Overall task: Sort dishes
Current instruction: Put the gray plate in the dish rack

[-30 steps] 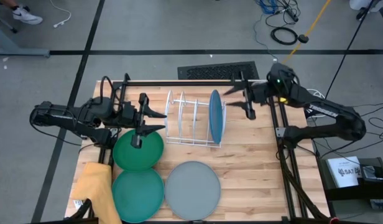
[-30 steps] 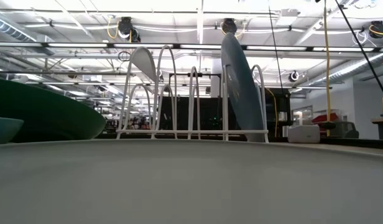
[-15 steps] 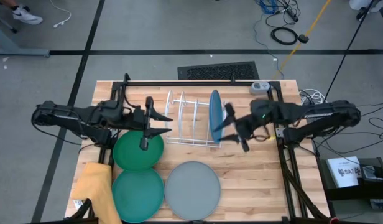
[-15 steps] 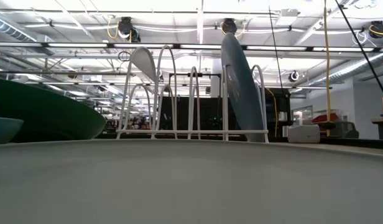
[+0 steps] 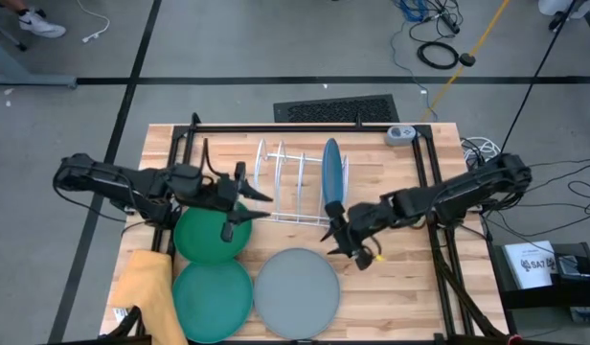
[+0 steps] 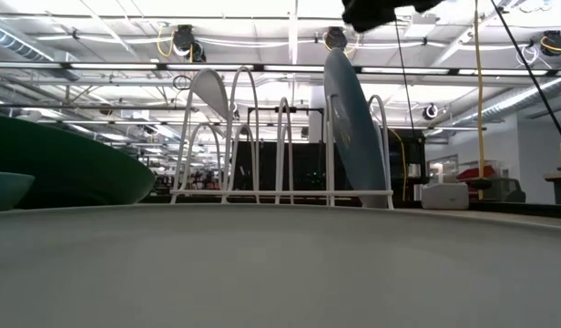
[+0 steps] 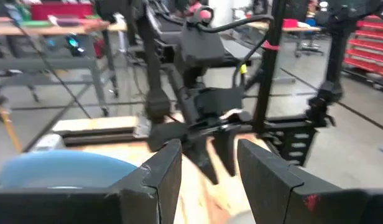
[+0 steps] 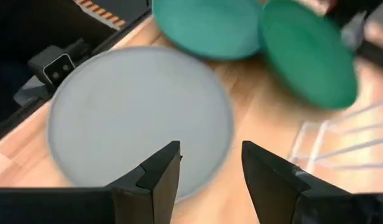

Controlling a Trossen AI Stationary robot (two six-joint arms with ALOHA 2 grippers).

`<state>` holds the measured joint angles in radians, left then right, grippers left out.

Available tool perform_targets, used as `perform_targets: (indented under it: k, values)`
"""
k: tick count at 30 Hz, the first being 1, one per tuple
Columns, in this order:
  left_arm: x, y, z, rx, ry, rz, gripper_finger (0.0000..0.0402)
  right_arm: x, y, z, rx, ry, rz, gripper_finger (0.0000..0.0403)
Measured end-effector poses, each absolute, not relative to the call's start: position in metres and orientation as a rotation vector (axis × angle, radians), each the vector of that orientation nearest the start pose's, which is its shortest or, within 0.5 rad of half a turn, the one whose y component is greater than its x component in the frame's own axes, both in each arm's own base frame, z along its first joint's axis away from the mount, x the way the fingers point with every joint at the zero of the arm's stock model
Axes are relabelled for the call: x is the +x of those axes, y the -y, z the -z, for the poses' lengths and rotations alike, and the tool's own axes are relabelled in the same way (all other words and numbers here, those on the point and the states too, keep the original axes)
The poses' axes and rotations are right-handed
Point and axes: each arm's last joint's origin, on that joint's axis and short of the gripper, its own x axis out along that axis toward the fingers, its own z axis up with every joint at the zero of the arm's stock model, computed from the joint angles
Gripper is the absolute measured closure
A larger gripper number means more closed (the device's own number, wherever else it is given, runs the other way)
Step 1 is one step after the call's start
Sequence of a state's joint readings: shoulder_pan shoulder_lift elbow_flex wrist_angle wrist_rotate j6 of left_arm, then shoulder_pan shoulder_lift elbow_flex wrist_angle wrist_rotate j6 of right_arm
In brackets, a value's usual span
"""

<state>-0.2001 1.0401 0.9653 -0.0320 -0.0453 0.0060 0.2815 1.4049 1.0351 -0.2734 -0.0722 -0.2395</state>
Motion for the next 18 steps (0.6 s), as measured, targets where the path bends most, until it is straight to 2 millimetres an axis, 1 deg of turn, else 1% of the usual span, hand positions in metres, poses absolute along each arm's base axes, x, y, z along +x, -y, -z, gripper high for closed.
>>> perform_targets:
  k: [6,12,18]
  values:
    - [0.234,0.063,-0.350,0.003,-0.181,0.225,0.0244,0.300,-0.109,-0.240,-0.155,-0.759,-0.400,0.0236]
    - [0.241,0.081,-0.338,-0.003,-0.232,0.280,0.0244,0.307,-0.121,-0.204,0.059,-0.944,-0.213,0.0236]
    - [0.249,0.095,-0.327,0.018,-0.275,0.307,0.0244,0.316,-0.125,-0.169,0.240,-1.026,0.013,0.0236]
